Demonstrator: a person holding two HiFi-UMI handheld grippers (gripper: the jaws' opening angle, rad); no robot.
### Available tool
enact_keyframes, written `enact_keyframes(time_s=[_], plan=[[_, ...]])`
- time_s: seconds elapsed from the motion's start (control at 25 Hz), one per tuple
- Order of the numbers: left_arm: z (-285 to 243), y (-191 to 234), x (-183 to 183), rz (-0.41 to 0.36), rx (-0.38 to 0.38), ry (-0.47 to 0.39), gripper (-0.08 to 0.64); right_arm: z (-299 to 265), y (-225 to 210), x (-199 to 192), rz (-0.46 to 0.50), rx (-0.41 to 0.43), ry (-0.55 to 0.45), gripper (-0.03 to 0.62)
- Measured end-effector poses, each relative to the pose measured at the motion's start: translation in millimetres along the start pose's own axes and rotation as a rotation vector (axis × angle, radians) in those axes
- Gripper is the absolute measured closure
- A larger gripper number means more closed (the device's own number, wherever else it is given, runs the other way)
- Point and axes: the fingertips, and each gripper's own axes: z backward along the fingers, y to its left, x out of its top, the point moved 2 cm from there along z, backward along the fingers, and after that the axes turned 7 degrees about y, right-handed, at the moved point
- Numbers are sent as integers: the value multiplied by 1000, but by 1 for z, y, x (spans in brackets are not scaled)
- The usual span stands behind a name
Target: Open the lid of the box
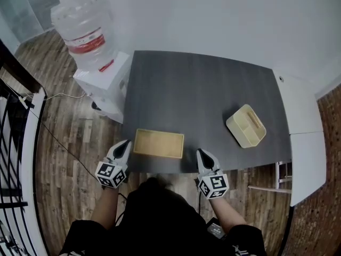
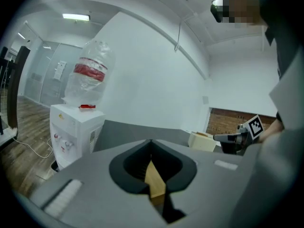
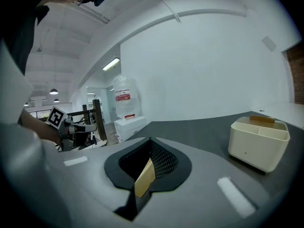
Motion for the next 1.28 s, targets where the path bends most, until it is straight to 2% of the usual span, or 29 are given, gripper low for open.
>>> enact_keyframes(time_s=[0.12,0.4,0.56,0.76,0.96,1.08,1.28], plan=[[-12,9,-16,16,8,78,560,-12,4,-9,26,-17,48,589],[-36,21,-32,51,-10,160,558,-37,6,-23,-1,-47,119,589],[-48,26,-47,85,-19,235,464,-44,6,-29,-16,-52,148,589],[-58,30,-60,124,-44,297,459,-50,5,-34,-40,-82,160,589],[-63,30,-64,145,-70,317,459,-54,2,-37,-87,-92,164,588],[-64,30,-65,146,-66,325,463,-60,5,-41,-99,-71,181,534],[-63,28,-65,145,-66,335,474,-69,8,-55,-128,-47,237,502]])
